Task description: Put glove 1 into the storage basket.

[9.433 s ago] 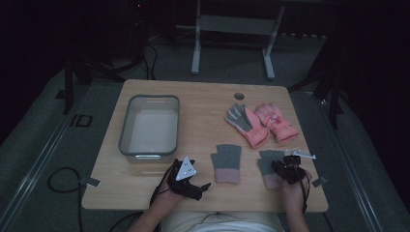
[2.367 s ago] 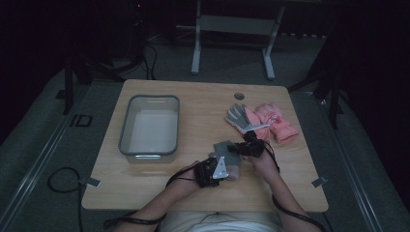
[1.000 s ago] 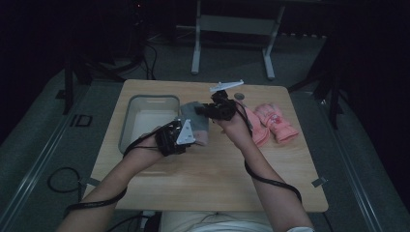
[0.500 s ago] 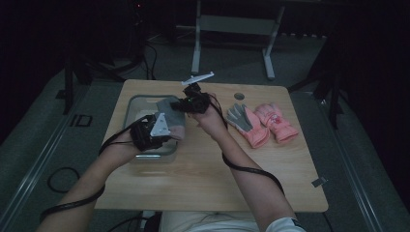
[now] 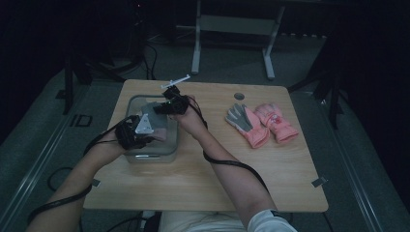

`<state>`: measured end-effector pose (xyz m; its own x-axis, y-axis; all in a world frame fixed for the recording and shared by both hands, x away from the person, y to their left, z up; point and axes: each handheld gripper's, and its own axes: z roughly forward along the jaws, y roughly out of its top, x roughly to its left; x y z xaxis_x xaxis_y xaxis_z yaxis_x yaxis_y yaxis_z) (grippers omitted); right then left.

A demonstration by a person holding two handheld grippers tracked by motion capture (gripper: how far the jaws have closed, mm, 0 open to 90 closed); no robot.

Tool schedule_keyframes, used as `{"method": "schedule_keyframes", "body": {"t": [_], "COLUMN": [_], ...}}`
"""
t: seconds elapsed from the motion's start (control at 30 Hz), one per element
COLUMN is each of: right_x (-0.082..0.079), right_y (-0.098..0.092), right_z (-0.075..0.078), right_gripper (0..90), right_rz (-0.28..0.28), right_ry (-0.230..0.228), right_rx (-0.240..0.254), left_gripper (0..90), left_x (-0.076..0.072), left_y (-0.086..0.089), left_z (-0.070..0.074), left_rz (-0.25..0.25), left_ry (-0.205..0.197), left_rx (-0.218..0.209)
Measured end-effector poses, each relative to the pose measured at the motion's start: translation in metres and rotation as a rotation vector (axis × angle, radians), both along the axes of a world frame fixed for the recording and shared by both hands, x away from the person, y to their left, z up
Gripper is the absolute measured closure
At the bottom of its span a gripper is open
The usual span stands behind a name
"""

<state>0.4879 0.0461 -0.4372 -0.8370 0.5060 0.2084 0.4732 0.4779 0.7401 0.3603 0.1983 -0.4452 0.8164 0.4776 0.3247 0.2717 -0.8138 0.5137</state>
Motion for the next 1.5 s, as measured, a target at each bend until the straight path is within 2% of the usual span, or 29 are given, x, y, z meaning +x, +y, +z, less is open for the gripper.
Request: {"method": "schedule_keyframes", "body": {"t": [0.2, 0.33, 0.47, 0.53, 0.57, 0.73, 0.83, 0.87, 1.0, 1.07, 1.1, 1.17, 1.27, 1.43, 1.5], "right_x": [0.015, 0.023, 0.026, 0.026, 0.025, 0.023, 0.021, 0.020, 0.011, 0.006, 0.004, -0.001, -0.009, -0.020, -0.023], "right_y": [0.011, 0.015, 0.015, 0.011, 0.008, -0.011, -0.023, -0.028, -0.045, -0.053, -0.056, -0.063, -0.075, -0.094, -0.101], "right_z": [-0.025, -0.037, -0.043, -0.042, -0.040, -0.031, -0.025, -0.023, -0.014, -0.011, -0.009, -0.007, -0.002, 0.006, 0.009], "right_gripper": [74.8, 73.5, 63.8, 60.8, 59.1, 58.6, 54.6, 53.6, 49.6, 49.0, 48.7, 48.6, 51.0, 53.5, 53.6], "right_rz": [-0.019, -0.029, -0.046, -0.047, -0.044, -0.060, -0.055, -0.044, -0.026, -0.016, -0.013, -0.007, -0.002, -0.008, -0.010], "right_ry": [0.048, 0.060, 0.060, 0.062, 0.058, 0.054, 0.051, 0.050, 0.033, 0.022, 0.021, 0.010, -0.009, -0.036, -0.048], "right_rx": [-0.048, -0.083, -0.125, -0.110, -0.097, -0.049, -0.050, -0.044, -0.032, -0.025, -0.023, -0.015, -0.006, 0.007, 0.004], "left_gripper": [73.3, 73.3, 72.9, 72.3, 72.1, 69.2, 59.2, 52.9, 26.4, 18.7, 13.5, 9.3, 2.0, 1.6, 1.6], "left_x": [0.019, 0.032, 0.046, 0.052, 0.053, 0.054, 0.055, 0.054, 0.051, 0.050, 0.050, 0.048, 0.046, 0.039, 0.037], "left_y": [-0.001, -0.005, -0.010, -0.010, -0.010, -0.013, -0.010, -0.009, -0.003, -0.002, -0.002, -0.002, -0.007, -0.023, -0.028], "left_z": [-0.020, -0.030, -0.041, -0.047, -0.049, -0.049, -0.047, -0.046, -0.032, -0.023, -0.019, -0.012, -0.004, 0.004, 0.008], "left_rz": [0.008, -0.003, 0.015, 0.043, 0.039, 0.048, 0.069, 0.082, 0.128, 0.147, 0.153, 0.154, 0.152, 0.107, 0.097], "left_ry": [0.061, 0.115, 0.170, 0.209, 0.221, 0.229, 0.260, 0.257, 0.240, 0.216, 0.222, 0.197, 0.202, 0.185, 0.174], "left_rx": [0.042, 0.072, 0.116, 0.123, 0.115, 0.106, 0.073, 0.059, -0.042, -0.082, -0.109, -0.158, -0.214, -0.262, -0.300]}}
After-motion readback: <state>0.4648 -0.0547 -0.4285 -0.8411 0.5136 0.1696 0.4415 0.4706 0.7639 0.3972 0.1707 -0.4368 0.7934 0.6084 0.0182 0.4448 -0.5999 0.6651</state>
